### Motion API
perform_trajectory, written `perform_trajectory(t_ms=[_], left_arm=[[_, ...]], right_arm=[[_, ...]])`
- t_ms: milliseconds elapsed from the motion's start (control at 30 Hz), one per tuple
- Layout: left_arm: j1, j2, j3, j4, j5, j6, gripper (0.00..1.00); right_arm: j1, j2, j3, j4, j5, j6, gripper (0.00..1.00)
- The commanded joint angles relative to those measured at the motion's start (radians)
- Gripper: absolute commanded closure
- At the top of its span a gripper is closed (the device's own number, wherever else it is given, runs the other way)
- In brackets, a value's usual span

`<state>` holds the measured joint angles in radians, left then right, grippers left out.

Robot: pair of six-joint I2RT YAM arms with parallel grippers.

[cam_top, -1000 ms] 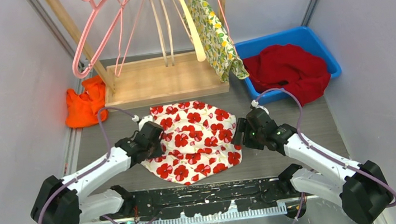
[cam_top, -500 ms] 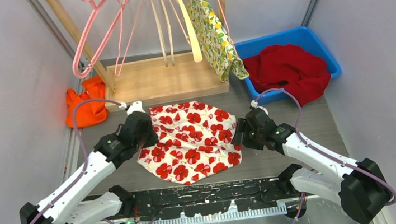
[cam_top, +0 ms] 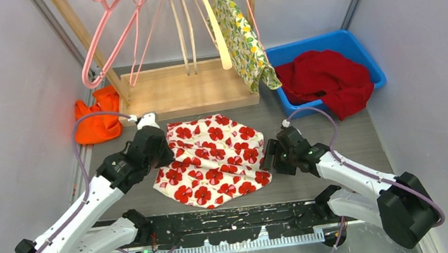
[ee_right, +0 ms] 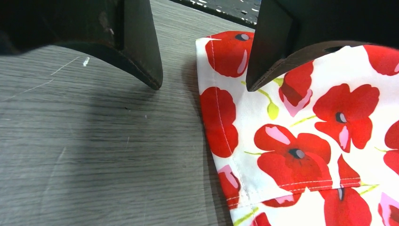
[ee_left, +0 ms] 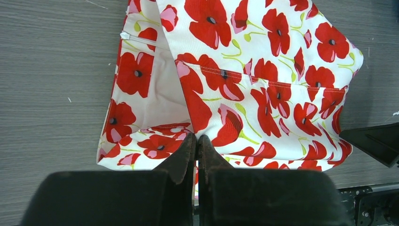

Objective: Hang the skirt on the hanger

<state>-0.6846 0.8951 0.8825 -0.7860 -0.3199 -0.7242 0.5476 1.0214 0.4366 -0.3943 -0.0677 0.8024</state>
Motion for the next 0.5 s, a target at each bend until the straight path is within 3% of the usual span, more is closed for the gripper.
perform_trajectory(t_ms=[0,200,333,467], left_arm=[[0.005,-0.024,0.031,-0.005,-0.016,0.01,1.0],[0.006,-0.027,0.015,0.002,-0.015,0.008,1.0],[0.005,-0.026,0.002,0.008,-0.013,0.004,1.0],[0.006,-0.031,-0.005,0.01,-0.013,0.002,1.0]], right_arm=[[-0.002,-0.007,-0.026,0.102,-0.049,0.047,0.29],[-0.003,-0.02,-0.058,0.163,-0.1,0.092,0.3],[-0.001,-0.035,-0.089,0.218,-0.144,0.139,0.4],[0.0,-0.045,-0.104,0.245,-0.173,0.165,0.57]])
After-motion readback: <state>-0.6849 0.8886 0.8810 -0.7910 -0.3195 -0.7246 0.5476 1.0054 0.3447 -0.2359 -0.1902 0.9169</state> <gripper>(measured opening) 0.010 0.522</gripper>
